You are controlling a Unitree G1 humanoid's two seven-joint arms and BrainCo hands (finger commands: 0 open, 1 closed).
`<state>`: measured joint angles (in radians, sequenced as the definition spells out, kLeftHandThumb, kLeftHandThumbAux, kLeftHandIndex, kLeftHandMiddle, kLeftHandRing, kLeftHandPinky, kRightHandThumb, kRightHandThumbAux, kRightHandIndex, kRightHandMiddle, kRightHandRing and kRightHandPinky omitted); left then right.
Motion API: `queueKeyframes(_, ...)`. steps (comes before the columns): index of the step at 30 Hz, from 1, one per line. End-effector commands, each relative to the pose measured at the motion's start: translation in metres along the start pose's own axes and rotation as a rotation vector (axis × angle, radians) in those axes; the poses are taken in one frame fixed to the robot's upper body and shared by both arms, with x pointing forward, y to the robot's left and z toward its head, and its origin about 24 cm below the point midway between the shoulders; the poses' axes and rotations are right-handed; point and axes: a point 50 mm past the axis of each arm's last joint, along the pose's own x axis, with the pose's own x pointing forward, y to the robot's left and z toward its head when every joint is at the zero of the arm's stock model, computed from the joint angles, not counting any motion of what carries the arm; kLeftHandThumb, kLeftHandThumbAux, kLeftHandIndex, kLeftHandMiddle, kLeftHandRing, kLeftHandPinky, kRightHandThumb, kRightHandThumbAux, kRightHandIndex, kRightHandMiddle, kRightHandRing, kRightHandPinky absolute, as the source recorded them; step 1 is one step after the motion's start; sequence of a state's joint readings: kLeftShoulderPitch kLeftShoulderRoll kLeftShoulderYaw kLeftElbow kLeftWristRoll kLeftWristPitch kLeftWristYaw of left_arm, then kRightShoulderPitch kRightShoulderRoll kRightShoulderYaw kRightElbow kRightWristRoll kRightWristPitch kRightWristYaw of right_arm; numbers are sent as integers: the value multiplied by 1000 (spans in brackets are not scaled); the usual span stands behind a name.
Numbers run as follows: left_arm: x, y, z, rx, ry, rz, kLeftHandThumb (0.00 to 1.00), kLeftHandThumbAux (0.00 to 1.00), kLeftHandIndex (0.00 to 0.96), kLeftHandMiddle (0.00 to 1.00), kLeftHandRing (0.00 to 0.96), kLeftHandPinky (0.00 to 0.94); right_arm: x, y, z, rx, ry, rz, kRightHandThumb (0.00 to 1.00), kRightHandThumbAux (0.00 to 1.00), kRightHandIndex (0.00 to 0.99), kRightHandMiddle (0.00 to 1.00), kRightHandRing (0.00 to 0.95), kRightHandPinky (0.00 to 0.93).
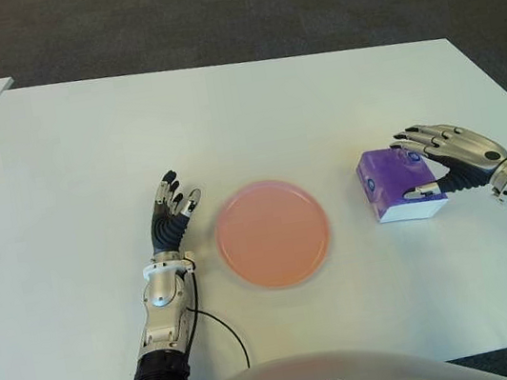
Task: Put the tissue paper into the plate.
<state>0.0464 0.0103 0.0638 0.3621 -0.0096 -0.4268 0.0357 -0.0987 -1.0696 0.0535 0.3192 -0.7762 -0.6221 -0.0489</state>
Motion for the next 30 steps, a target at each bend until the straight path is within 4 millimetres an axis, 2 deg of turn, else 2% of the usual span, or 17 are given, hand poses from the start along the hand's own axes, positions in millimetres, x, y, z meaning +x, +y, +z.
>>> queueKeyframes(1,-6,3,-11,8,66,-4,0,574,0,0,0,0,4,8,4,37,-15,22,290,143,0,0,0,0)
queueKeyframes(15,-6,6,-11,11,56,-6,0,577,0,0,0,0,7,11,7,76,-29,37,282,153,0,0,0,0)
queueKeyframes(30,-5,6,-11,8,49,-9,0,582,0,0,0,0,8,15,13,36,-91,54,280,161,0,0,0,0)
